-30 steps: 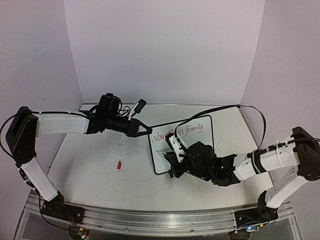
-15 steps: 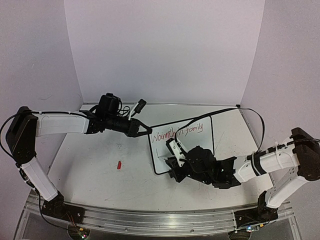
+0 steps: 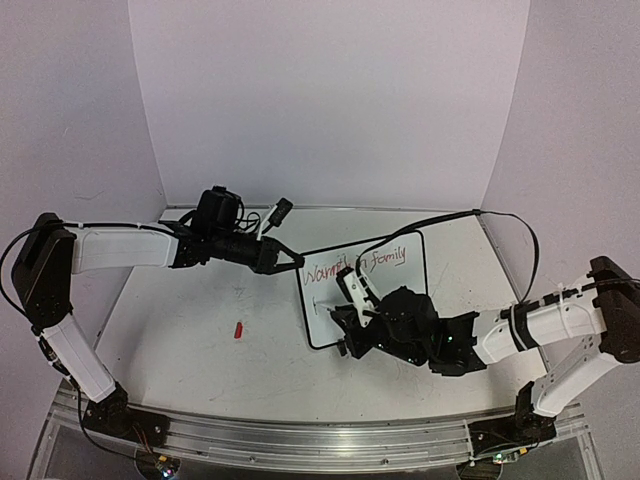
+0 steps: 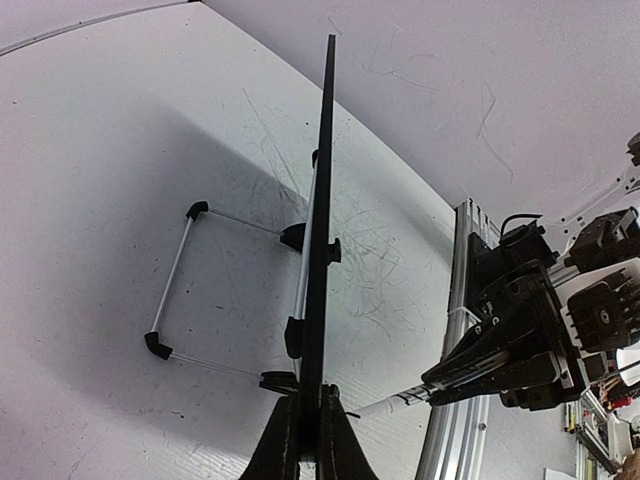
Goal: Write a sentence on the whiteboard
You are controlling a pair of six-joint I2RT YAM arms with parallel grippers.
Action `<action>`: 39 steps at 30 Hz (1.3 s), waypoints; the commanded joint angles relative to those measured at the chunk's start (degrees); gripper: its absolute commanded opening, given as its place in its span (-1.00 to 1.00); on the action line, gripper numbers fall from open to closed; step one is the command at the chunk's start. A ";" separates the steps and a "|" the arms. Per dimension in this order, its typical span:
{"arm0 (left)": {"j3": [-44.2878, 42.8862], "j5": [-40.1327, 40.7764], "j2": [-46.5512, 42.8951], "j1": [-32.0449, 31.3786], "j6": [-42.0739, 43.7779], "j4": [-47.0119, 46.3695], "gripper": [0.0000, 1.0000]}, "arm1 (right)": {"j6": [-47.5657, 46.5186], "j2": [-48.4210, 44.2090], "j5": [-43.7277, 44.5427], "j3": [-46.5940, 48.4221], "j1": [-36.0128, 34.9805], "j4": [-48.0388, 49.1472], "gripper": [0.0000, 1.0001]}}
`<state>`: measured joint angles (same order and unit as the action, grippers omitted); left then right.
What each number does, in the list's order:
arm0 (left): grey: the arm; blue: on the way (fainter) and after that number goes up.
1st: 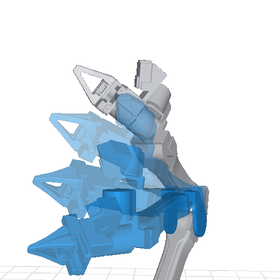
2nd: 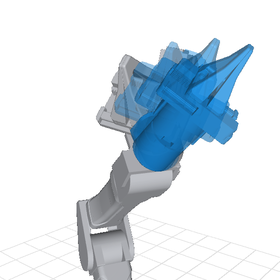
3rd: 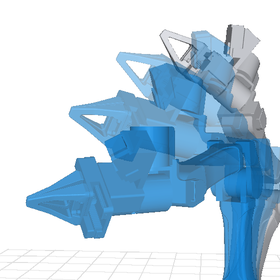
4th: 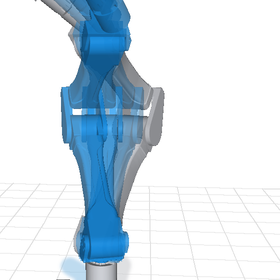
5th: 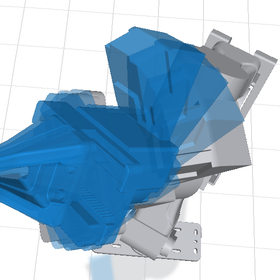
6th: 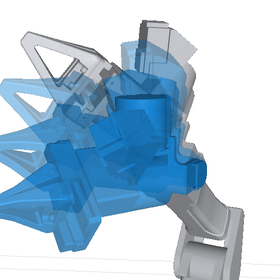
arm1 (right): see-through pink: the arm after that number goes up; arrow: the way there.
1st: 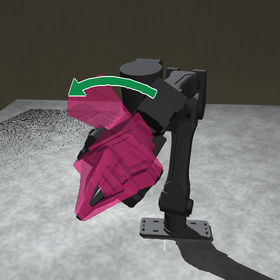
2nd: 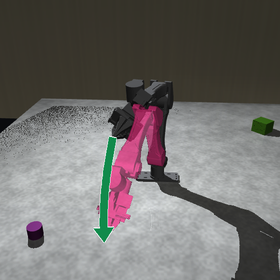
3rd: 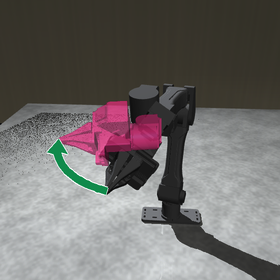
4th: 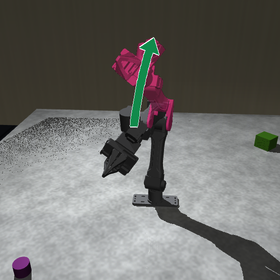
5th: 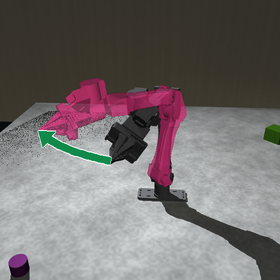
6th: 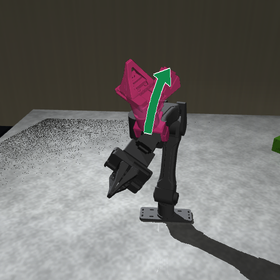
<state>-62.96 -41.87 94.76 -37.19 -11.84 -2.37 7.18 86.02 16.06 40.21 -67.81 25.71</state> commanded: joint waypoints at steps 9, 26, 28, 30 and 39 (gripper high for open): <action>-0.70 -0.32 -2.17 -0.08 1.46 -0.17 -1.00 | 0.94 0.32 3.62 0.12 -0.15 1.50 -1.00; -0.61 -0.23 -2.26 -0.08 1.55 -0.03 -1.00 | 1.08 2.61 3.36 0.89 -0.14 0.34 -1.00; -0.59 -0.23 -2.33 -0.08 1.55 -0.06 -1.00 | 1.08 2.78 3.83 0.98 -0.13 0.12 -1.00; -0.59 -0.24 -2.28 -0.08 1.55 -0.09 -1.00 | 1.11 2.84 3.96 1.01 -0.13 -0.12 -1.00; -0.69 -0.23 -2.23 -0.08 1.55 -0.02 -1.00 | 2.02 2.17 3.38 0.12 -0.16 -1.78 -1.00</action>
<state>-62.96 -41.78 94.76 -37.17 -11.75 -2.33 8.01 88.18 18.39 40.21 -67.92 25.19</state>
